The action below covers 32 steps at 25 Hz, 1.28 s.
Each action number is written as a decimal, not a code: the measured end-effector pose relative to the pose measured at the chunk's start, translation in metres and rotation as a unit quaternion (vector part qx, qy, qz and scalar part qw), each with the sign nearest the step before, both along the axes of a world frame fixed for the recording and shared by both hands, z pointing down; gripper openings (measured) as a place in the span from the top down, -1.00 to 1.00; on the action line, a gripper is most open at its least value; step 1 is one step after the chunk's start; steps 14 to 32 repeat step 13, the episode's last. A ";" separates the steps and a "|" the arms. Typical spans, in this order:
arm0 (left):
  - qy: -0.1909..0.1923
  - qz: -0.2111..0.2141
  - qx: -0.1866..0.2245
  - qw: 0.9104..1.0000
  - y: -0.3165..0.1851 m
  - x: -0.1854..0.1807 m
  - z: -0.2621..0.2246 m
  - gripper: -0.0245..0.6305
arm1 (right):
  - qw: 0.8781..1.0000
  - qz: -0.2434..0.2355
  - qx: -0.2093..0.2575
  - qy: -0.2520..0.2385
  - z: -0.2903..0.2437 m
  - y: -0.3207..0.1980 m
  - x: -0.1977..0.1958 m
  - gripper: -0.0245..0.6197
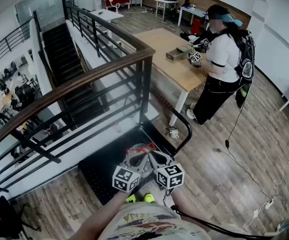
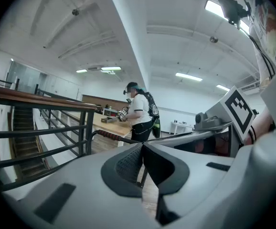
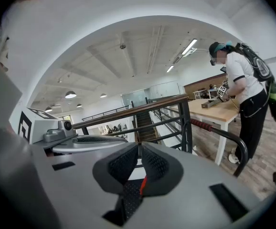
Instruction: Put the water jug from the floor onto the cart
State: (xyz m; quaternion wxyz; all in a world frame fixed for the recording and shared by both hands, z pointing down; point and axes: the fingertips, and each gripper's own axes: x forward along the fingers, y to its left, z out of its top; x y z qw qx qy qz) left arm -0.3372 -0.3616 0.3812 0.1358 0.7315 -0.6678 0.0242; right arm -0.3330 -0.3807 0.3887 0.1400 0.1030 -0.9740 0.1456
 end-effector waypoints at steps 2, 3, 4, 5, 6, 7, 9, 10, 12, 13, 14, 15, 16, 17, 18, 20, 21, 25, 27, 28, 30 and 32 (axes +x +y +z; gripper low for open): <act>0.001 -0.001 0.001 1.000 -0.001 0.003 0.000 0.89 | 1.000 0.002 0.001 -0.001 0.000 -0.001 0.003 0.81; 0.001 0.000 0.002 1.000 -0.002 0.005 0.001 0.89 | 1.000 0.002 0.001 -0.001 0.000 -0.002 0.005 0.81; 0.001 0.000 0.002 1.000 -0.003 0.006 0.001 0.89 | 1.000 0.003 0.002 -0.001 0.000 -0.002 0.007 0.81; 0.000 0.000 0.003 1.000 -0.003 0.008 0.001 0.89 | 1.000 0.003 0.002 -0.001 0.001 -0.002 0.009 0.81; 0.000 0.000 0.003 1.000 -0.003 0.009 0.001 0.89 | 1.000 0.004 0.002 -0.001 0.001 -0.003 0.010 0.81; -0.001 0.000 0.004 1.000 -0.003 0.010 0.002 0.89 | 1.000 0.004 0.001 -0.002 0.002 -0.002 0.011 0.81; -0.001 0.000 0.005 1.000 -0.002 0.012 0.003 0.89 | 1.000 0.005 0.001 -0.003 0.004 -0.001 0.014 0.81; -0.001 0.000 0.005 1.000 -0.002 0.014 0.003 0.89 | 1.000 0.005 0.002 -0.003 0.004 0.000 0.015 0.81; -0.001 -0.001 0.006 1.000 0.000 0.015 0.003 0.89 | 1.000 0.004 0.002 -0.003 0.004 0.002 0.016 0.81; -0.001 -0.001 0.006 1.000 0.000 0.016 0.003 0.89 | 1.000 0.003 0.002 -0.003 0.004 0.002 0.017 0.82; -0.001 -0.001 0.006 1.000 0.000 0.016 0.003 0.89 | 1.000 0.003 0.002 -0.003 0.004 0.002 0.017 0.82; -0.001 -0.001 0.006 1.000 0.000 0.016 0.003 0.89 | 1.000 0.003 0.002 -0.003 0.004 0.002 0.017 0.82; -0.001 -0.001 0.006 1.000 0.000 0.016 0.003 0.89 | 1.000 0.003 0.002 -0.003 0.004 0.002 0.017 0.82; -0.001 -0.001 0.006 1.000 0.000 0.016 0.003 0.89 | 1.000 0.003 0.002 -0.003 0.004 0.002 0.017 0.82; -0.001 -0.001 0.006 1.000 0.000 0.016 0.003 0.89 | 1.000 0.003 0.002 -0.003 0.004 0.002 0.017 0.82; -0.001 -0.001 0.006 1.000 0.000 0.016 0.003 0.89 | 1.000 0.003 0.002 -0.003 0.004 0.002 0.017 0.82; -0.001 -0.001 0.006 1.000 0.000 0.016 0.003 0.89 | 1.000 0.003 0.002 -0.003 0.004 0.002 0.017 0.82; -0.001 -0.001 0.006 1.000 0.000 0.016 0.003 0.89 | 1.000 0.003 0.002 -0.003 0.004 0.002 0.017 0.82; -0.001 -0.001 0.006 1.000 0.000 0.016 0.003 0.89 | 1.000 0.003 0.002 -0.003 0.004 0.002 0.017 0.82; -0.001 -0.001 0.006 1.000 0.000 0.016 0.003 0.89 | 1.000 0.003 0.002 -0.003 0.004 0.002 0.017 0.82; -0.001 -0.001 0.006 1.000 0.000 0.016 0.003 0.89 | 1.000 0.003 0.002 -0.003 0.004 0.002 0.017 0.82; -0.001 -0.001 0.006 1.000 0.000 0.016 0.003 0.89 | 1.000 0.003 0.002 -0.003 0.004 0.002 0.017 0.82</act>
